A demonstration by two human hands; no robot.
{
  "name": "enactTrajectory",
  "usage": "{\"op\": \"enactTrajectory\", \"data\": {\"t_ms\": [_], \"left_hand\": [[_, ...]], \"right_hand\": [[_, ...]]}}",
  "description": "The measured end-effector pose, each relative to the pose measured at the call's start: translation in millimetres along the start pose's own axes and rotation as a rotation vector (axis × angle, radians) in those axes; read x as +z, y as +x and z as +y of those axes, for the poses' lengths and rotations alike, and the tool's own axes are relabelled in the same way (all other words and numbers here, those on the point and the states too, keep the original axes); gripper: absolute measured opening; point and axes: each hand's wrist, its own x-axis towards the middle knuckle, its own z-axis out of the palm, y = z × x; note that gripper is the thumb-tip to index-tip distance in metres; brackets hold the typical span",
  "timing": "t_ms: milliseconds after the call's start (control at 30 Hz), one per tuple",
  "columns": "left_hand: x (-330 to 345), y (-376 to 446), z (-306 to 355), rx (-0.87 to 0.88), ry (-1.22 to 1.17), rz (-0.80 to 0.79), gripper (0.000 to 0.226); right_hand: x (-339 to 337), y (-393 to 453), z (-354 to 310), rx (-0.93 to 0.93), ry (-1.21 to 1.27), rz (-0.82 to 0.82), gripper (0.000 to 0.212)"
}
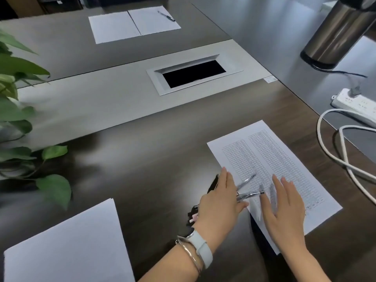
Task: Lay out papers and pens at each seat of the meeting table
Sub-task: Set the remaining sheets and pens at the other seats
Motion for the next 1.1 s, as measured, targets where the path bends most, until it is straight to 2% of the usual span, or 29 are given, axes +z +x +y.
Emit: {"op": "enactTrajectory", "data": {"t_ms": [100, 200, 267, 333, 467, 533, 667, 733, 833, 933, 1033, 1100], "left_hand": [[-4, -36, -29, -0.081, -0.206, 0.087, 0.058], [-6, -79, -69, -0.228, -0.451, 0.203, 0.03], [-9, -108, -98, -0.339, -0.542, 0.267, 0.013], [-11, -136, -125, -0.451, -0.621, 0.32, 0.006], [-15, -199, -180, -0.637, -0.729, 0.454, 0.004], [-14, -230, -204, -0.69, -0.74, 0.53, 0.007], [-8, -277, -235, -0.844, -0.784, 0.649, 0.011], [-4, -291, -245, -0.901, -0.832, 0.679, 0.012], [5, -300, -253, -0.915, -0.896, 0.691, 0.008], [9, -304, -255, -0.876, -0.925, 0.685, 0.021], [6, -306, -252, -0.853, -0.933, 0.689, 0.032], [4, -306, -250, -0.854, -0.937, 0.685, 0.03]], "right_hand": [[11, -35, -34, -0.017, 0.173, -0.04, 0.054], [25, -79, -68, -0.077, 0.264, -0.109, 0.037], [36, -110, -90, -0.114, 0.287, -0.147, 0.032], [48, -138, -107, -0.145, 0.308, -0.171, 0.036], [63, -181, -138, -0.053, 0.36, -0.37, 0.026], [68, -194, -149, 0.018, 0.336, -0.449, 0.032], [74, -207, -159, 0.118, 0.244, -0.432, 0.041], [75, -213, -164, 0.125, 0.21, -0.429, 0.037], [75, -221, -174, 0.114, 0.139, -0.432, 0.026], [74, -226, -180, 0.175, 0.178, -0.429, 0.017], [71, -228, -182, 0.221, 0.223, -0.44, 0.02], [70, -227, -181, 0.239, 0.246, -0.453, 0.019]]}}
